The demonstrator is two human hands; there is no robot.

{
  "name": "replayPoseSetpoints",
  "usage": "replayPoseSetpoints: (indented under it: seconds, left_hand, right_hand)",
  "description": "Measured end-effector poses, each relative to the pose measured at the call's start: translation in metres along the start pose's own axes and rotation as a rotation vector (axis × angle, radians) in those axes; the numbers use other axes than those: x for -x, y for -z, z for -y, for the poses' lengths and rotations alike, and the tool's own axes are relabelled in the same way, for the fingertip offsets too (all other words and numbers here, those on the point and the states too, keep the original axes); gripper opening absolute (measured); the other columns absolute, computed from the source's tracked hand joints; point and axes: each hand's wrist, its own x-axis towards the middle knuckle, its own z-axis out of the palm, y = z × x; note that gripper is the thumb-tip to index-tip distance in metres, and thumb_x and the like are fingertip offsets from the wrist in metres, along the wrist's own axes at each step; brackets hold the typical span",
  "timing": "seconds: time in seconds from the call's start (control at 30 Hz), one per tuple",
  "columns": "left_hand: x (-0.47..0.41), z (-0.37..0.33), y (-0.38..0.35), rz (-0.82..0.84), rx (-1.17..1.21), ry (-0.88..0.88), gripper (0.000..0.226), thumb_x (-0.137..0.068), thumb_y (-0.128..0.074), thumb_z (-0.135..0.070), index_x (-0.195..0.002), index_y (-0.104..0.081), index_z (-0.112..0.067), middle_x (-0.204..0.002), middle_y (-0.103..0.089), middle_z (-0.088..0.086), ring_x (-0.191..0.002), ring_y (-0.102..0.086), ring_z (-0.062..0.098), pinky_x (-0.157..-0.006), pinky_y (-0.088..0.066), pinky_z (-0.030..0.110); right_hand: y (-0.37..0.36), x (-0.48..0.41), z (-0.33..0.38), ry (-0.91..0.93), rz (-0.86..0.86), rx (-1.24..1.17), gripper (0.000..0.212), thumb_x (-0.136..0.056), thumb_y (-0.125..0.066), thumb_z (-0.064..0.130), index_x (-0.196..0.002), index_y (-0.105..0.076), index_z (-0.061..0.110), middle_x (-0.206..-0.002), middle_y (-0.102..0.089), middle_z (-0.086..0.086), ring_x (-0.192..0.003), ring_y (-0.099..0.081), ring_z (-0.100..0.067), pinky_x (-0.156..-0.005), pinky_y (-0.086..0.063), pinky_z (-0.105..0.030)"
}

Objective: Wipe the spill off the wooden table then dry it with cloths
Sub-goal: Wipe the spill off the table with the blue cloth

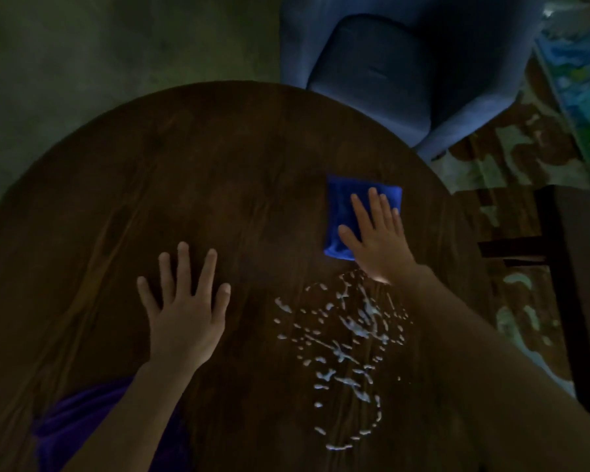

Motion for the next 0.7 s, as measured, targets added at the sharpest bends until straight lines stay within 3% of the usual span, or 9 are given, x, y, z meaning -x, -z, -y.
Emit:
replayPoseSetpoints:
  seconds: [0.13,0.27,0.4,0.53,0.6,0.7]
  left_hand:
    - [0.003,-0.006,-0.008,-0.041,-0.053,0.034,0.064,-0.099,-0.008,-0.06,-0.158,0.002,-0.036,-0.169,0.0,0.009,-0.154,0.004,0.033,-0.12,-0.004,0.066]
    - [0.002,-0.007,-0.009,-0.053,-0.055,0.051,0.064,-0.099,-0.008,-0.06,-0.158,0.006,-0.039,-0.169,0.003,0.007,-0.155,0.007,0.03,-0.12,-0.001,0.064]
    - [0.004,-0.01,-0.011,-0.054,-0.059,0.064,0.063,-0.099,-0.007,-0.06,-0.156,0.01,-0.041,-0.169,0.007,0.005,-0.154,0.011,0.028,-0.121,0.001,0.063]
    - [0.003,-0.012,-0.009,-0.043,-0.073,0.069,0.062,-0.099,-0.003,-0.059,-0.157,0.011,-0.039,-0.168,0.008,0.005,-0.154,0.009,0.029,-0.121,0.001,0.062]
    - [0.004,-0.013,-0.009,-0.043,-0.077,0.068,0.062,-0.1,-0.004,-0.058,-0.157,0.01,-0.038,-0.168,0.007,0.005,-0.155,0.008,0.029,-0.121,0.0,0.063]
    - [0.004,-0.012,-0.01,-0.04,-0.066,0.073,0.061,-0.099,-0.003,-0.057,-0.157,0.01,-0.04,-0.168,0.009,0.003,-0.154,0.011,0.026,-0.121,0.002,0.061]
  right_hand:
    - [0.005,0.016,-0.062,-0.102,-0.058,-0.065,0.087,-0.092,-0.011,0.077,-0.166,-0.003,0.031,-0.173,0.012,-0.005,-0.16,0.011,-0.026,-0.127,0.007,-0.044]
    - [0.006,0.012,-0.061,-0.16,-0.174,-0.117,0.074,-0.1,-0.034,0.069,-0.161,-0.023,0.028,-0.174,-0.004,-0.01,-0.16,-0.004,-0.031,-0.128,-0.007,-0.05]
    - [-0.007,-0.002,-0.041,-0.25,-0.239,-0.078,0.067,-0.106,-0.02,0.061,-0.165,-0.004,0.034,-0.174,0.006,-0.011,-0.159,-0.001,-0.033,-0.127,-0.004,-0.054]
    - [-0.014,-0.003,-0.027,-0.28,-0.228,-0.093,0.064,-0.107,-0.009,0.055,-0.166,0.0,0.03,-0.173,0.009,-0.012,-0.16,0.008,-0.03,-0.129,0.0,-0.055]
    - [-0.019,0.005,-0.001,-0.165,-0.233,-0.01,0.064,-0.108,-0.008,0.051,-0.166,-0.002,0.026,-0.173,0.006,-0.015,-0.16,0.006,-0.033,-0.128,-0.003,-0.058]
    - [-0.036,0.035,0.06,0.201,-0.168,-0.027,0.062,-0.109,-0.014,0.05,-0.166,-0.003,0.027,-0.173,0.008,-0.013,-0.159,0.009,-0.032,-0.128,-0.001,-0.057]
